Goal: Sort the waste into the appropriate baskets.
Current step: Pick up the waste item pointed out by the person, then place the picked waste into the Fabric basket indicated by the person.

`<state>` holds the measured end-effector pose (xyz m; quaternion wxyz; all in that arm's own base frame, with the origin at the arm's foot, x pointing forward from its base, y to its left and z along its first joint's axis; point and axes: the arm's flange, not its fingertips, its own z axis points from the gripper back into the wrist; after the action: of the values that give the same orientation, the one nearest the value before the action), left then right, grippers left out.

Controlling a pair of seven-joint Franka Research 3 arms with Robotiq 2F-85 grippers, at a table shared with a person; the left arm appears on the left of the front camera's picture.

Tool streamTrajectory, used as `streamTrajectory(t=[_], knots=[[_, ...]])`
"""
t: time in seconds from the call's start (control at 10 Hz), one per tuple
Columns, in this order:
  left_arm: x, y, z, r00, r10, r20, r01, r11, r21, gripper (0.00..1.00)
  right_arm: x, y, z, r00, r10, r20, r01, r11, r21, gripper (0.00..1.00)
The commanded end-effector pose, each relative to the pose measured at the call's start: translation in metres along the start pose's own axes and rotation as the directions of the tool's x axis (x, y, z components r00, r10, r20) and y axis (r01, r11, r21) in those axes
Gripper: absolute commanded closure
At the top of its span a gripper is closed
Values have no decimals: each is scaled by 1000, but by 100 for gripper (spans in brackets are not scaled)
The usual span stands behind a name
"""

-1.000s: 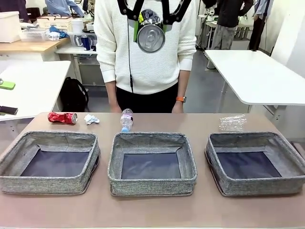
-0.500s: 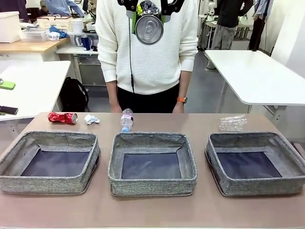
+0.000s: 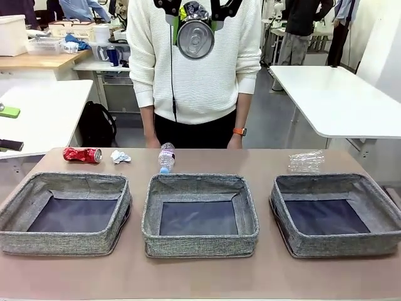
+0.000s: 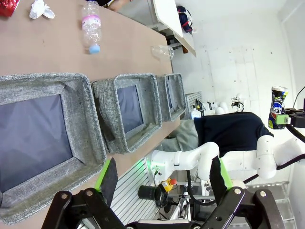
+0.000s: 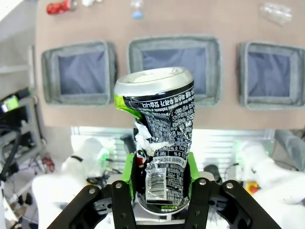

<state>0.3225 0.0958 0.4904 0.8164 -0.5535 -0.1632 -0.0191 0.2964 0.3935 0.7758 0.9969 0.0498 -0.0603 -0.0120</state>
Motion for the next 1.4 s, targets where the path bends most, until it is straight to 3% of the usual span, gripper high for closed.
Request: streamTrajectory(t=[0.0, 1.3], knots=[[0, 0, -2, 1000, -22, 7, 22, 1000, -18, 0, -1, -1, -1, 1000, 3, 6, -3, 1000, 6, 52], [0, 0, -2, 1000, -22, 7, 22, 1000, -18, 0, -1, -1, -1, 1000, 3, 6, -3, 1000, 6, 52]])
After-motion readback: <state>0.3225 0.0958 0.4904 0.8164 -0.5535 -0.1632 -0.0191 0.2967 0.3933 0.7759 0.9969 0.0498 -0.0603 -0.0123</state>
